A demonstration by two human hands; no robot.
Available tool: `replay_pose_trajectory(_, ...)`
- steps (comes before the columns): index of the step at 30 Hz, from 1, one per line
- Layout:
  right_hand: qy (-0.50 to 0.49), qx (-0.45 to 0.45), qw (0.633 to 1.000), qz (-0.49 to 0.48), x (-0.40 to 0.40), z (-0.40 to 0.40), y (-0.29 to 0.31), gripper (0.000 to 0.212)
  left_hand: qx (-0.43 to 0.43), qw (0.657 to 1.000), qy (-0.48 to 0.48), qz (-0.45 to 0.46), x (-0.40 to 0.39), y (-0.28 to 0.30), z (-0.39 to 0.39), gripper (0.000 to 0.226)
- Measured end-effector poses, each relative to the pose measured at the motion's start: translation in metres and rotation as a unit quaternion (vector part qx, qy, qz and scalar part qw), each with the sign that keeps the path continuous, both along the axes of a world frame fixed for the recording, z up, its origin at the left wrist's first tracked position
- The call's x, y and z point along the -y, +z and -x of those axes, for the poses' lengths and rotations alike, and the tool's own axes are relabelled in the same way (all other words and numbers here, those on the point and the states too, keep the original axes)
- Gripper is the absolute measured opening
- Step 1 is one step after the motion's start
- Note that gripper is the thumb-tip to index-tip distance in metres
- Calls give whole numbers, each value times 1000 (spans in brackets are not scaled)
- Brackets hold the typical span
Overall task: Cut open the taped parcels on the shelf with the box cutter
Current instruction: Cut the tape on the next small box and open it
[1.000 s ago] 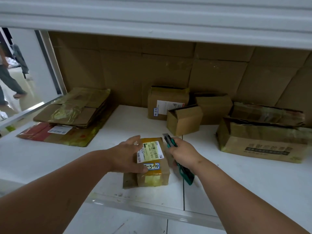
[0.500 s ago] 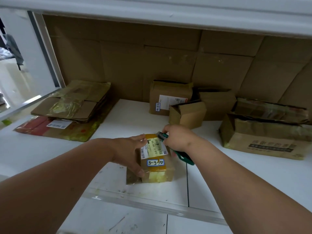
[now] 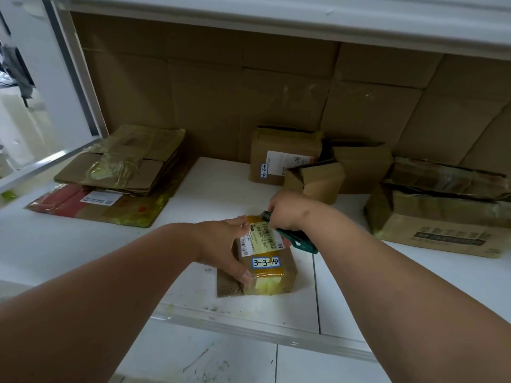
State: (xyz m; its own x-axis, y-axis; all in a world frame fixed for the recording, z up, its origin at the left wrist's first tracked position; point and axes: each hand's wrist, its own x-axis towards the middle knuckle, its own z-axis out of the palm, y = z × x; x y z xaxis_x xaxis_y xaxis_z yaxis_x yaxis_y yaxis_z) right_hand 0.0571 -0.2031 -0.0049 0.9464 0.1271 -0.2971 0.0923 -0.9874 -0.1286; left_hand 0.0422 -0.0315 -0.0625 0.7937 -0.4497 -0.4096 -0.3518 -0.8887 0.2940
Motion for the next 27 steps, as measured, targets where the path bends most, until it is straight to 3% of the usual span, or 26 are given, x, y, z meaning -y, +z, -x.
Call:
replay_pose_trajectory(8, -25, -32, 998, -51, 2, 5, 2, 29, 3, 1000, -3, 19, 0, -2, -2, 127)
replay_pose_trajectory(19, -34, -76, 996, -36, 1, 19, 2, 32, 6, 1000, 3, 26, -2, -5, -2, 127)
replay_pose_trajectory(27, 7, -137, 991, -10, 10, 49, 24, 46, 12, 1000, 8, 4, -2, -3, 2, 126)
